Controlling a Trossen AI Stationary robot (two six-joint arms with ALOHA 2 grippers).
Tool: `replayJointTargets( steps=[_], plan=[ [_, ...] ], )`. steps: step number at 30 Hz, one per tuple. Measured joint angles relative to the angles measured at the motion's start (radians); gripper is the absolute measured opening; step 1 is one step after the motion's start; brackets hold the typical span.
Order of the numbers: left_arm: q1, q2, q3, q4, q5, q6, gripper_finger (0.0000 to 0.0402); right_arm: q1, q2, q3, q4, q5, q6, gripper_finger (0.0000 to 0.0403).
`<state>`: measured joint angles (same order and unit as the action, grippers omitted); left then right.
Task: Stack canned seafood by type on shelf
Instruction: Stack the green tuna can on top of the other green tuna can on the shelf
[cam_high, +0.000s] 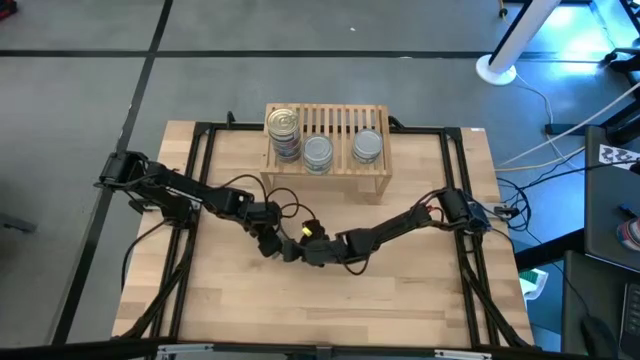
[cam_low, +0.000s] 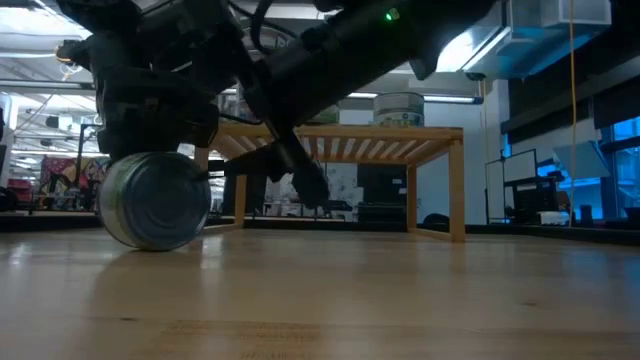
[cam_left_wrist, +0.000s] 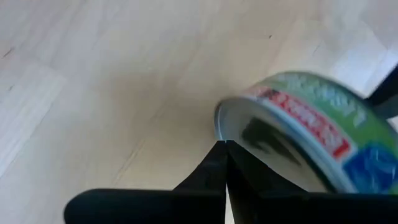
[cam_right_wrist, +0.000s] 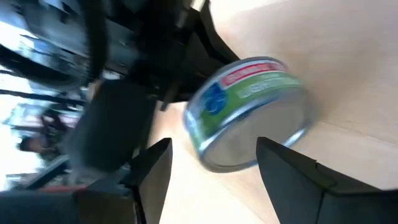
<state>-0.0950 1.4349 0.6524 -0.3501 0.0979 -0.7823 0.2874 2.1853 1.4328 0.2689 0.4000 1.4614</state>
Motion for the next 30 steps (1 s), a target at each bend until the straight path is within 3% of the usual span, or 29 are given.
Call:
replayJointTargets(
  steps=[17, 20, 30],
  plan=[
    [-0.004, -0.002, 0.002, 0.041, 0.011, 0.001, 0.0, 0.0, 0.0, 0.028, -0.117, 0.062, -0.007, 0.0237],
    [0.007, -0.005, 0.002, 0.037, 0.013, 0.029, 0.0, 0.0, 0.0, 0.028, -0.11, 0.061, -0.086, 0.0237],
    [0.086, -0.132, 0.002, -0.122, 0.009, 0.068, 0.0, 0.0, -0.001, 0.028, -0.094, 0.026, -0.184, 0.0237]
  ],
)
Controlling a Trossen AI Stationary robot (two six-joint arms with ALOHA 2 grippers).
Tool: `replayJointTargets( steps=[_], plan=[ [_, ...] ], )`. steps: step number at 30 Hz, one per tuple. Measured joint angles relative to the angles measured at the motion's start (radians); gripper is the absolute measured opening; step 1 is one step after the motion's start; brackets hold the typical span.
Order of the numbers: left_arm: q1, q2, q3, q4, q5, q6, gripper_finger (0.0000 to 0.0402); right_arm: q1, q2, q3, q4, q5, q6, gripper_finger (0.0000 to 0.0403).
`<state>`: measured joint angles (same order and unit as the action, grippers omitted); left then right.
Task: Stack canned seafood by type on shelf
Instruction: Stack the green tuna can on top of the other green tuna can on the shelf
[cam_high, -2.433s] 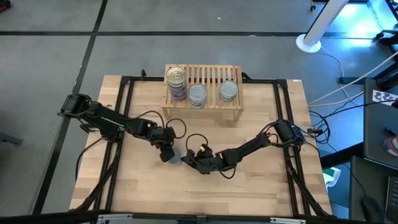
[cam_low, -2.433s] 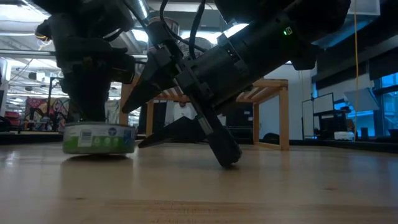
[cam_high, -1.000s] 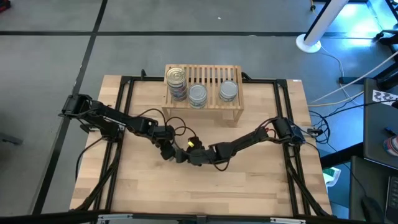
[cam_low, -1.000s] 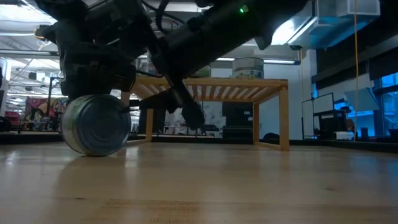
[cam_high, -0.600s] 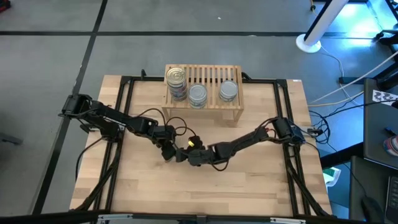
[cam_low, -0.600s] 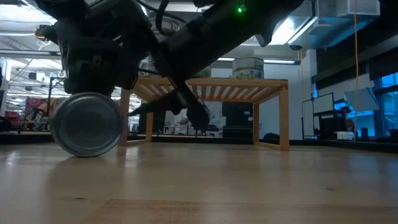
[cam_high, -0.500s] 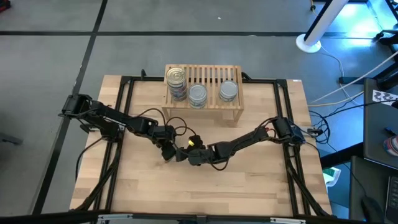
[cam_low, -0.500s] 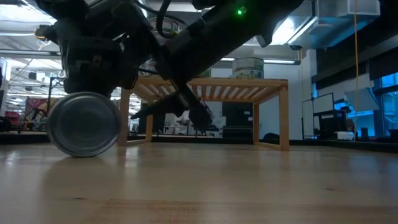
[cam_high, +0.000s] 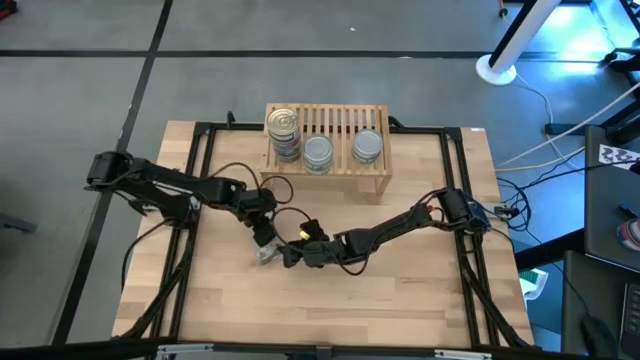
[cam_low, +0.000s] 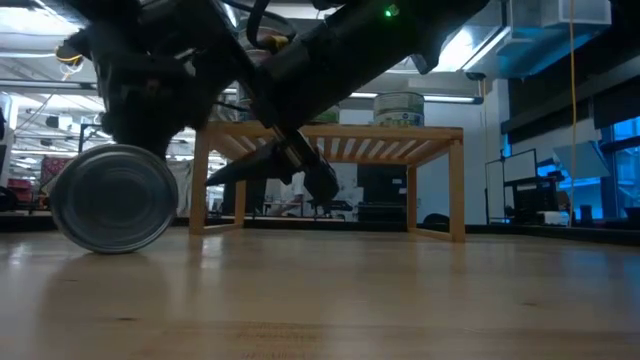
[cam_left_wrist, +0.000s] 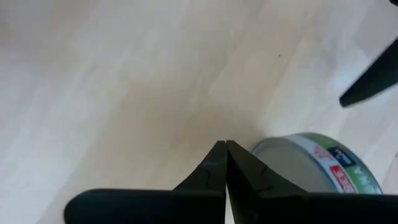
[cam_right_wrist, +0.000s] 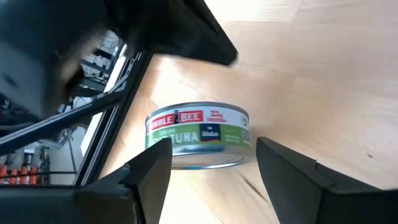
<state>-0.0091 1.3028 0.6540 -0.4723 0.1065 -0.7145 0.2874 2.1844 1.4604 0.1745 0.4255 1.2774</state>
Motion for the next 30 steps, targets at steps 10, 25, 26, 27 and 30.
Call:
replayJointTargets(
  steps=[10, 25, 26, 27, 30],
  plan=[
    [-0.089, -0.347, 0.0, -0.215, -0.072, -0.016, 0.0, 0.0, 0.0, 0.0, 0.002, -0.044, -0.125, 0.0237],
    [-0.437, -0.485, 0.0, -0.166, 0.014, -0.264, 0.0099, -0.002, -0.061, -0.001, -0.047, -0.053, -0.281, 0.0237],
    [-0.446, -0.473, 0.0, -0.166, 0.013, -0.263, 0.0118, -0.002, -0.072, -0.001, -0.053, -0.052, -0.299, 0.0237],
    [-0.456, -0.461, 0.0, -0.166, 0.011, -0.254, 0.0137, -0.002, -0.083, -0.001, -0.071, -0.052, -0.318, 0.0237],
    [-0.478, -0.415, 0.0, -0.167, 0.008, -0.201, 0.0184, 0.0, -0.099, -0.001, -0.073, -0.053, -0.37, 0.0237]
  ],
)
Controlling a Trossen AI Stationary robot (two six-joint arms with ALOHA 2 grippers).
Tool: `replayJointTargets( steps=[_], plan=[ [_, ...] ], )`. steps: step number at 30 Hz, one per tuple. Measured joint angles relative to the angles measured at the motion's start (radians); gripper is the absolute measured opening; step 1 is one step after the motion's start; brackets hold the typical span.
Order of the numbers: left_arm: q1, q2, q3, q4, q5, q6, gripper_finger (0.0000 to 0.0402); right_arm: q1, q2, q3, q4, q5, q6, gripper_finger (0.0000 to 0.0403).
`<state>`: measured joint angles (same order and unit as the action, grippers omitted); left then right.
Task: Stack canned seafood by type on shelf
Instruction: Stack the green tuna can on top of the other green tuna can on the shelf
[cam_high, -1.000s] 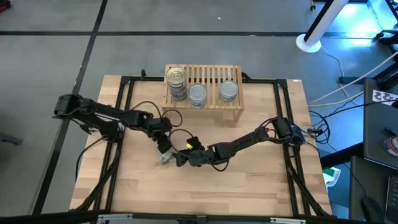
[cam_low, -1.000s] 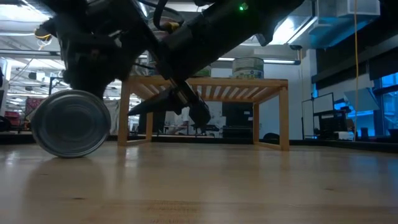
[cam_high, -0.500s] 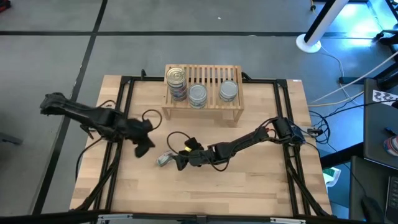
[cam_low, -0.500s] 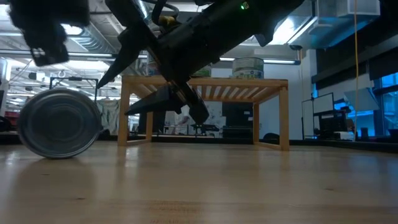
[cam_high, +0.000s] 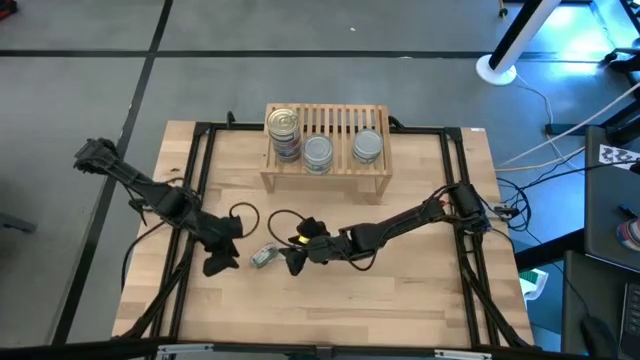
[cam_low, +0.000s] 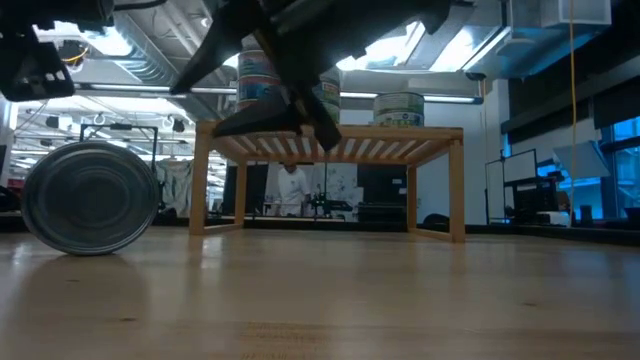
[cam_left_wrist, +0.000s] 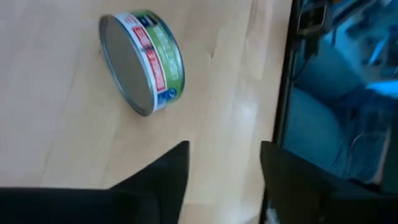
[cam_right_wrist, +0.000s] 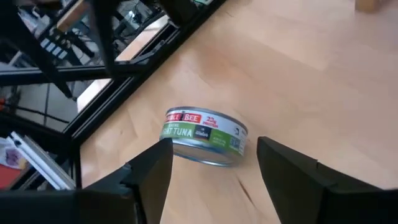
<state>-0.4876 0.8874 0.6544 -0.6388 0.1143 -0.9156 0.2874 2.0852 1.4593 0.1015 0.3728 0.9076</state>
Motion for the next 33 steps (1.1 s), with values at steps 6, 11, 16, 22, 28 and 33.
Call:
replayJointTargets(
  steps=[6, 11, 16, 22, 28, 33],
  plan=[
    [-0.017, 0.091, 0.0, 0.004, 0.0, 0.051, 0.0225, 0.0, -0.004, 0.0, -0.002, -0.085, -0.049, 0.0237],
    [-0.017, 0.147, 0.0, 0.004, -0.001, 0.059, 0.0227, 0.0, -0.004, 0.0, -0.001, -0.12, -0.05, 0.0237],
    [-0.017, 0.179, 0.0, 0.0, -0.107, 0.057, 0.0227, 0.0, -0.004, 0.0, -0.012, -0.121, -0.055, 0.0237],
    [-0.017, 0.215, 0.0, 0.001, -0.24, 0.054, 0.0227, 0.001, -0.004, 0.0, -0.077, -0.053, -0.079, 0.0237],
    [-0.021, 0.252, 0.0, 0.059, -0.255, 0.053, 0.0227, 0.001, -0.003, 0.0, -0.108, -0.025, -0.079, 0.0237],
    [-0.031, 0.277, 0.0, 0.09, -0.26, 0.052, 0.0227, 0.001, -0.003, 0.0, -0.108, -0.025, -0.079, 0.0237]
  ],
)
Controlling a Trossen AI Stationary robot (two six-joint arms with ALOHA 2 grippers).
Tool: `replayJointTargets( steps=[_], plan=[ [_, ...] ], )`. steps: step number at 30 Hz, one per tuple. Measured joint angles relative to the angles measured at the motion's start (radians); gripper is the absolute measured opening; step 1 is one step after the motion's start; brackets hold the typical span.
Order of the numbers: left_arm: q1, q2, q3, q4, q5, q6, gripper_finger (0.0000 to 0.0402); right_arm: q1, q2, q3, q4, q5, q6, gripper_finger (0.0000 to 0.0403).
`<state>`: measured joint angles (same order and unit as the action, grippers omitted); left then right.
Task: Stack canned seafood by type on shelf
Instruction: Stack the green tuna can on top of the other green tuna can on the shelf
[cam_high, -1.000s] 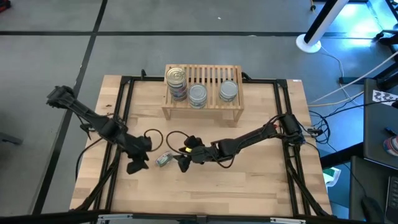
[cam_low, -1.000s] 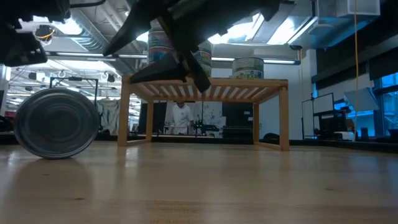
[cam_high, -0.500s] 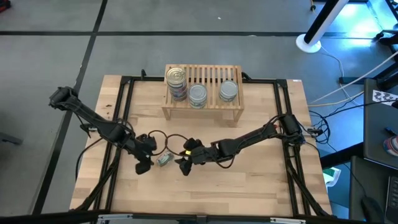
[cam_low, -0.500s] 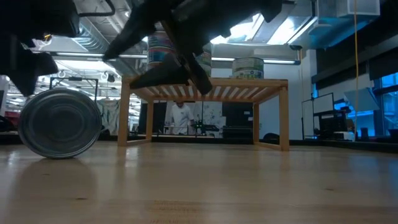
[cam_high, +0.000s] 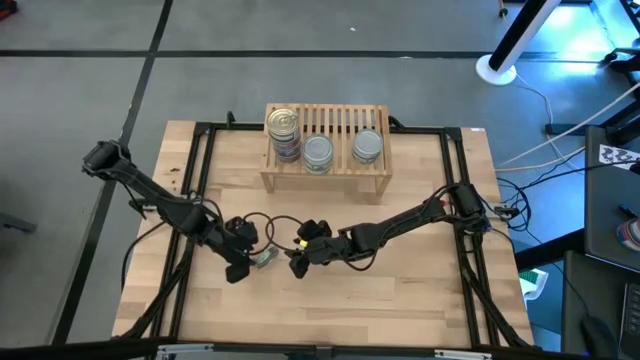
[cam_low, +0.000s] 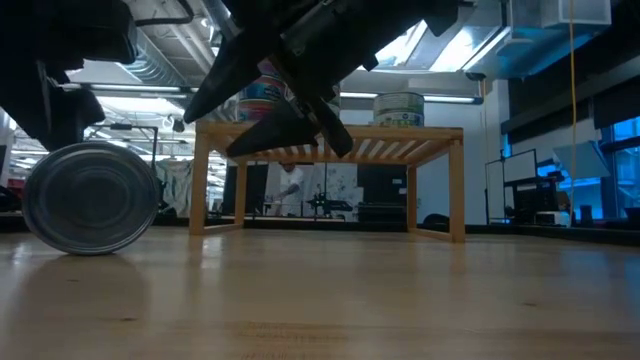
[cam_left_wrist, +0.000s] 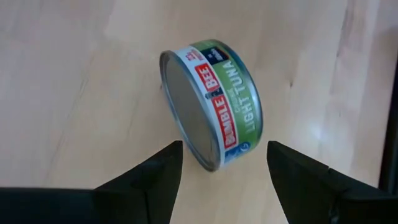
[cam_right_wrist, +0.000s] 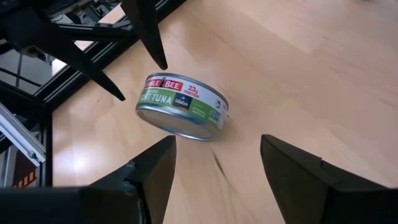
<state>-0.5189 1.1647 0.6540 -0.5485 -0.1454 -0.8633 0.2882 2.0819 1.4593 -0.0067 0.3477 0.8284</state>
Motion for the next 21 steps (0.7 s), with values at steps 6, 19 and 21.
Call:
replayJointTargets(
  steps=[6, 19, 21],
  plan=[
    [0.0, 0.023, 0.0, 0.015, -0.033, -0.001, 0.0227, -0.001, 0.0, 0.0, 0.001, 0.0, 0.0, 0.0237],
    [0.0, 0.03, 0.0, 0.071, -0.049, -0.001, 0.0227, 0.0, 0.033, 0.0, 0.002, 0.031, 0.054, 0.0237],
    [0.0, 0.03, 0.0, 0.068, -0.056, -0.001, 0.0227, 0.0, 0.038, 0.0, 0.015, 0.041, 0.055, 0.0237]
  ],
)
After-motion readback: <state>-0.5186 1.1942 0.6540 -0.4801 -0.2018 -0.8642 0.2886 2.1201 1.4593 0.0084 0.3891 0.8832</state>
